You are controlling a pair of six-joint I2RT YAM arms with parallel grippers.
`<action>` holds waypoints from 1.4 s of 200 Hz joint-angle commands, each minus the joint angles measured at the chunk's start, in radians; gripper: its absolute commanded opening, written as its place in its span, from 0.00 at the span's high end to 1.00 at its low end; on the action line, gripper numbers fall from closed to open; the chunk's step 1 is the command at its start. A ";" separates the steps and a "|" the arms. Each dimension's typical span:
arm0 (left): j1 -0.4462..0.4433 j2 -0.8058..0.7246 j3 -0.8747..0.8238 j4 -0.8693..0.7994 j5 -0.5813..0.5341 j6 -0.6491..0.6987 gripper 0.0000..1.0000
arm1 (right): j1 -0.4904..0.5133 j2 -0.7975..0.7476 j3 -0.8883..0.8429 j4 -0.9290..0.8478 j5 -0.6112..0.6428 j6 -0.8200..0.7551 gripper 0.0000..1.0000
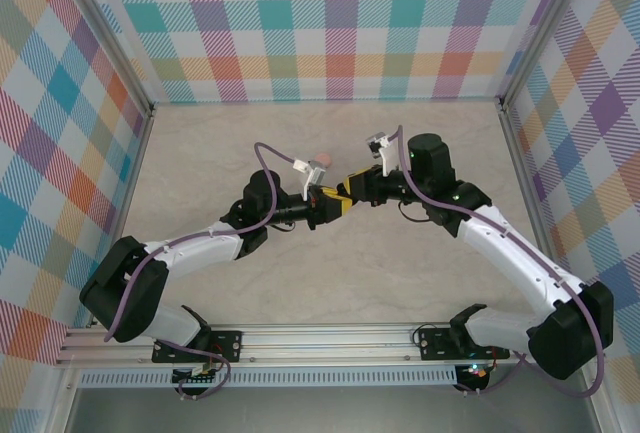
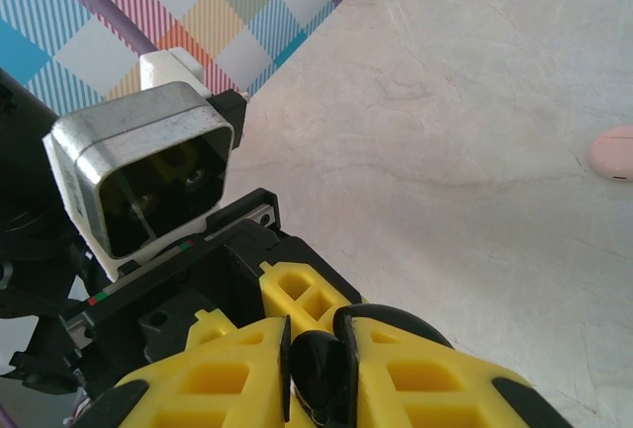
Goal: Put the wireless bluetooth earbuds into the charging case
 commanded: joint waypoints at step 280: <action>-0.015 -0.045 0.058 -0.070 -0.002 0.018 0.90 | 0.045 0.041 0.073 -0.120 0.002 -0.091 0.68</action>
